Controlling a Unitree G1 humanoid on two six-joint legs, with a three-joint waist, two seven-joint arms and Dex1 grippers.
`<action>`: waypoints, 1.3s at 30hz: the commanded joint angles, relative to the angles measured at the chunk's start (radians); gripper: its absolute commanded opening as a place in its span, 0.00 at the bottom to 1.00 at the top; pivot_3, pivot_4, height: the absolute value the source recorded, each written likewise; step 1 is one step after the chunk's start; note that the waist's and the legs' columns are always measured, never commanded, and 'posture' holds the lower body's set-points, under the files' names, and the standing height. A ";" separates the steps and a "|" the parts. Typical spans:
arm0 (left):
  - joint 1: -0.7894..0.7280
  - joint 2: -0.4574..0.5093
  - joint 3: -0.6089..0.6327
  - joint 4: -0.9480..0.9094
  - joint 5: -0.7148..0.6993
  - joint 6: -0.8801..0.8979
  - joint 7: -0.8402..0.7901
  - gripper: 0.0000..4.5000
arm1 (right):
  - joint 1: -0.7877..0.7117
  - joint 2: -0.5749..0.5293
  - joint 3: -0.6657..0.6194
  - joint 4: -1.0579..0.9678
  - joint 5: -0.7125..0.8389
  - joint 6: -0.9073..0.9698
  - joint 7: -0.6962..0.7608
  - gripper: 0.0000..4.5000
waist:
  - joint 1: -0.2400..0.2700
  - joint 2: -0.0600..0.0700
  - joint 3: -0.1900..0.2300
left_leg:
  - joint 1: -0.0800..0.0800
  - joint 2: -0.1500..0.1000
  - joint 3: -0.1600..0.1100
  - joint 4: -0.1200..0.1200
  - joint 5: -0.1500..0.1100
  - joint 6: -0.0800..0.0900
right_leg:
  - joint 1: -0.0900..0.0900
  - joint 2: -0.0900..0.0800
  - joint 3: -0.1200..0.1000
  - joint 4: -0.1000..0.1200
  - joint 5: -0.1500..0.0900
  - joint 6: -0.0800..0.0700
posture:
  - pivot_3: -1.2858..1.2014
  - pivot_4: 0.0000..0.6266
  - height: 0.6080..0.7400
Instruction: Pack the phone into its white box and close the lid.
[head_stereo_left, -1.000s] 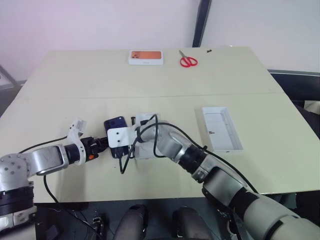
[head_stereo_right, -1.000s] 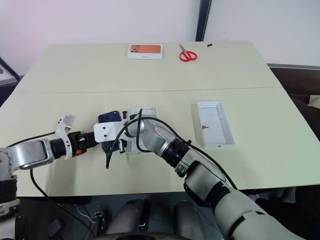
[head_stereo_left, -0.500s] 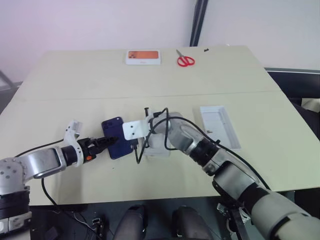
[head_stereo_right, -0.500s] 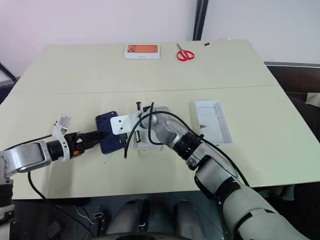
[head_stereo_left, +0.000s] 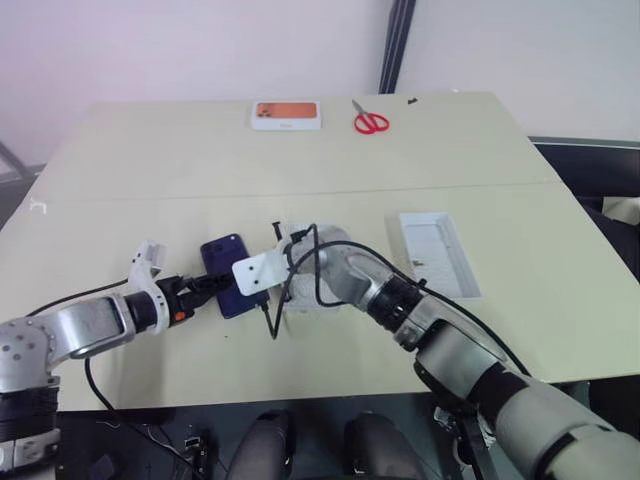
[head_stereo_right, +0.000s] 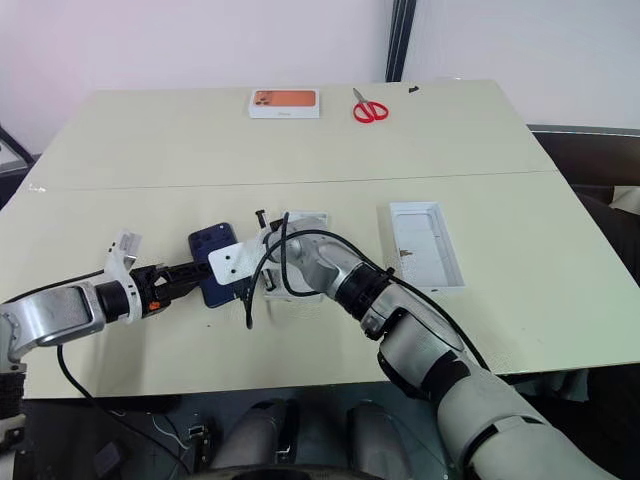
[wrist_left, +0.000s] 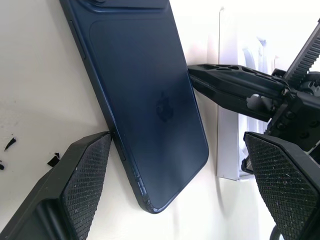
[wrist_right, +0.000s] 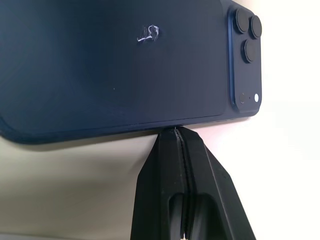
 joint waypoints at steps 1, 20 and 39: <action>0.007 0.000 -0.034 -0.025 -0.043 -0.012 0.006 0.99 | -0.010 0.036 0.019 0.023 -0.010 -0.037 -0.004 0.00 | 0.001 0.000 0.000 | 0.000 0.000 0.000 0.000 0.000 0.000 | 0.000 0.000 0.000 0.000 0.000 0.000 | 0.52 0.24 1.00; 0.002 -0.086 -0.020 -0.052 -0.219 -0.213 0.114 0.99 | 0.029 0.056 -0.011 0.067 -0.012 -0.072 0.003 0.00 | -0.002 0.000 0.000 | 0.002 0.000 0.000 -0.001 0.000 0.000 | 0.002 0.000 0.000 0.000 0.000 0.000 | 0.52 0.24 1.00; 0.030 0.018 -0.027 -0.025 -0.215 -0.231 0.129 0.59 | 0.051 0.045 -0.019 0.038 -0.015 -0.062 0.014 0.00 | -0.002 0.000 0.000 | 0.002 0.000 0.000 -0.002 0.000 0.000 | 0.002 0.000 0.000 -0.001 0.000 0.000 | 0.52 0.24 1.00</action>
